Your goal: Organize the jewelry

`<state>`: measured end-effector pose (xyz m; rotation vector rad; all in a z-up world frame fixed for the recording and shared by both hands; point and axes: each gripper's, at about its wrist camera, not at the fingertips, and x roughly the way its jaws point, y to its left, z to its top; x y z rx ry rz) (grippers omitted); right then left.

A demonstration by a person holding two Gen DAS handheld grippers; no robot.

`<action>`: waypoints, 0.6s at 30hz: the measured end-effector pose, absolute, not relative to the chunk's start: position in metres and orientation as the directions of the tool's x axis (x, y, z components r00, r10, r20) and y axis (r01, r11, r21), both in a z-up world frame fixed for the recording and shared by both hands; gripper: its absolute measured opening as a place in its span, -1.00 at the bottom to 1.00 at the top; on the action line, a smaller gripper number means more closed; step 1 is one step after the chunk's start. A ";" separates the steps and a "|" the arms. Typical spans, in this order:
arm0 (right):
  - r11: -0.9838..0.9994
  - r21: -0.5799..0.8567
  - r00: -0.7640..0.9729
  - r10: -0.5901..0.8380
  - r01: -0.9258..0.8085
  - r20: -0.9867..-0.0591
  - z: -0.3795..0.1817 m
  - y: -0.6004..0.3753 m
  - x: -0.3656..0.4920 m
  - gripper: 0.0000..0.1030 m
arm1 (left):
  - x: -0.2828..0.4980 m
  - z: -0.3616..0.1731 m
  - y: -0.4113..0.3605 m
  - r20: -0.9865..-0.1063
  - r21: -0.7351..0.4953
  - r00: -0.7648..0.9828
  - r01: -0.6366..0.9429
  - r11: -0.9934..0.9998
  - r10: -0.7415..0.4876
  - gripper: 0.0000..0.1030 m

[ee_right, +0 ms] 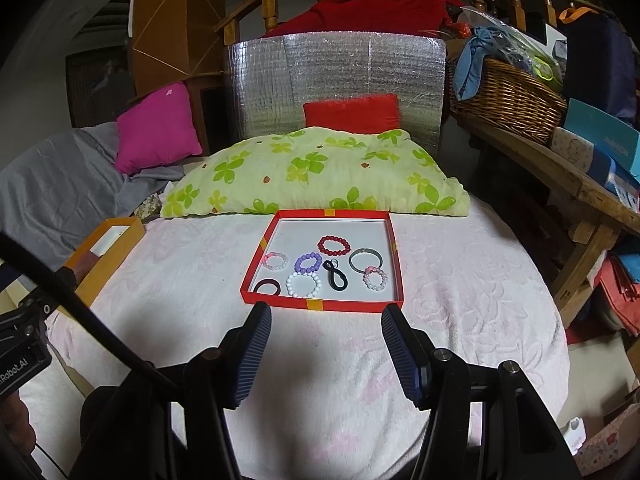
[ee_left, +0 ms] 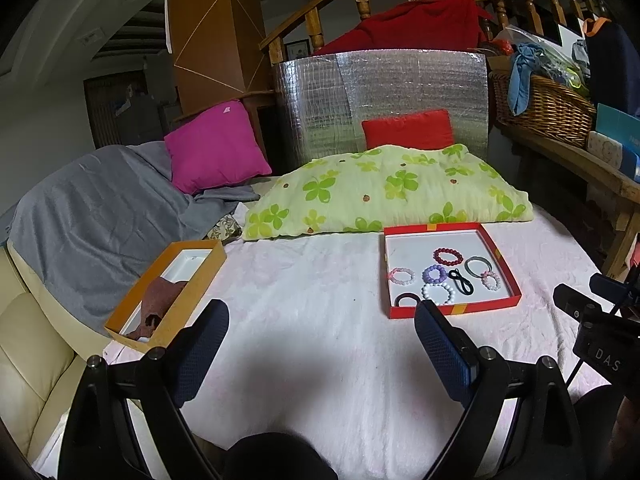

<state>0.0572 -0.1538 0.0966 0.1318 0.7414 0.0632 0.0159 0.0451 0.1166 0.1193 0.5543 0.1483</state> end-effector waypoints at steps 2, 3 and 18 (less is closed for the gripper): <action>0.990 0.144 0.733 0.106 -0.012 -0.672 0.095 -0.154 0.061 0.19 | 0.018 0.116 0.045 -0.517 0.151 0.839 -0.108 0.983 0.171 0.82; 0.989 0.145 0.732 0.108 -0.012 -0.673 0.094 -0.153 0.062 0.19 | 0.019 0.116 0.045 -0.517 0.152 0.838 -0.110 0.982 0.174 0.82; 0.985 0.168 0.732 0.096 0.026 -0.675 0.067 -0.179 0.096 0.20 | 0.061 0.103 0.052 -0.521 0.075 0.847 -0.085 0.994 0.111 0.82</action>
